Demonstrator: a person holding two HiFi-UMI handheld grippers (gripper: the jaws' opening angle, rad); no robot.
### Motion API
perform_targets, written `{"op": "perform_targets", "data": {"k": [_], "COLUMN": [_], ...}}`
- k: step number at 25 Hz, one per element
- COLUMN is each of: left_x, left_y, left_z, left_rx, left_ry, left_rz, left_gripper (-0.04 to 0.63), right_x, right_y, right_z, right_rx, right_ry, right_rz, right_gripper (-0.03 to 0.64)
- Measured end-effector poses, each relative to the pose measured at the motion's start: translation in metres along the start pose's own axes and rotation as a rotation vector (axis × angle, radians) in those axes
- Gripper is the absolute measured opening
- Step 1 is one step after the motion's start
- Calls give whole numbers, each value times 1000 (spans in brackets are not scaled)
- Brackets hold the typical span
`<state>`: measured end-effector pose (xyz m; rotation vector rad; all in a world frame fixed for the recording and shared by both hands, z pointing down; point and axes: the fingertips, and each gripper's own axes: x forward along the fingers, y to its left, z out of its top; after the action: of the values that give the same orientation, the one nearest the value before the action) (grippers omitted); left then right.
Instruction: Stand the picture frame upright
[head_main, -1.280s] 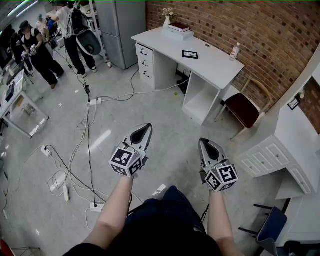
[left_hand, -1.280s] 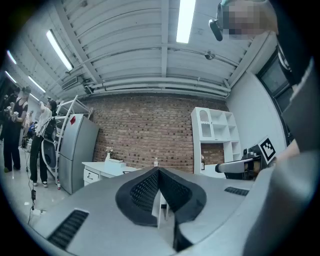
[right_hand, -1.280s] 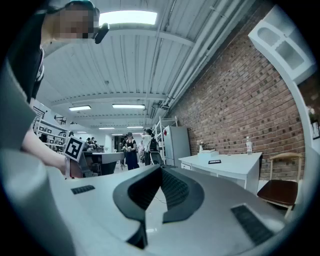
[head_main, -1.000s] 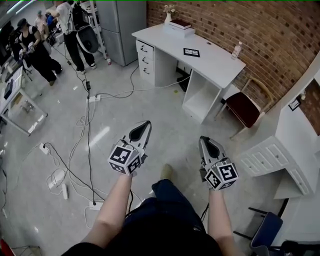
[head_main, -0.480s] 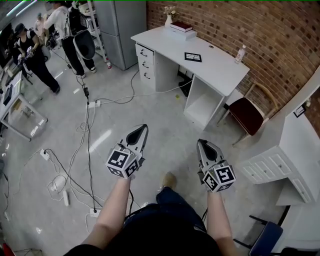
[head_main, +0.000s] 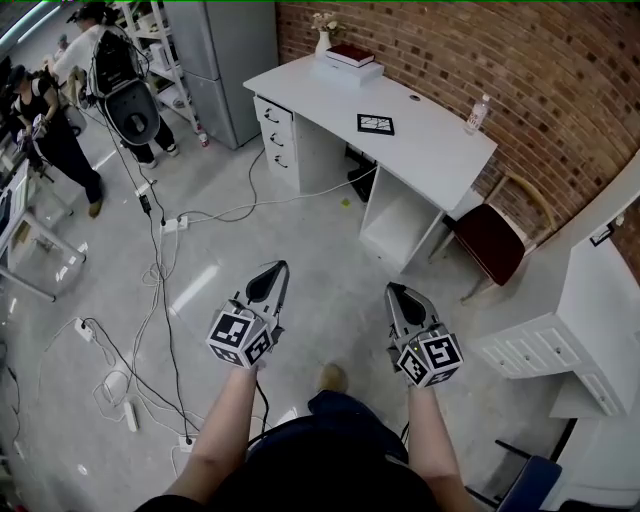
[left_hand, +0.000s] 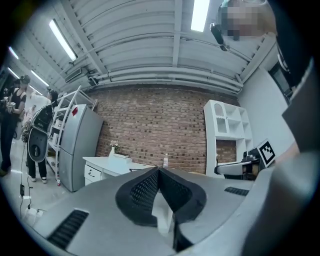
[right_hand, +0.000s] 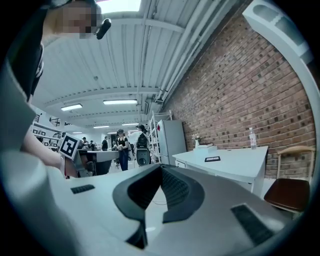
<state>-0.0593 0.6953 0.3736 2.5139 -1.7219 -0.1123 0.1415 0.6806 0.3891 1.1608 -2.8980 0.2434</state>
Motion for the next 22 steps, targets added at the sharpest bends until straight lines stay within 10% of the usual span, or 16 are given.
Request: {"op": "perform_targets", "data": {"k": [22], "left_x": [130], "left_y": [53], "left_z": [-19], "left_rx": [-32], "left_ry": [28], "left_rz": [41], "left_gripper": [4], "right_x": [100], "right_y": [-117], "right_z": [10], "right_rx": [64], "right_ry": [-4], "right_rz": [28], "right_gripper": [5]}}
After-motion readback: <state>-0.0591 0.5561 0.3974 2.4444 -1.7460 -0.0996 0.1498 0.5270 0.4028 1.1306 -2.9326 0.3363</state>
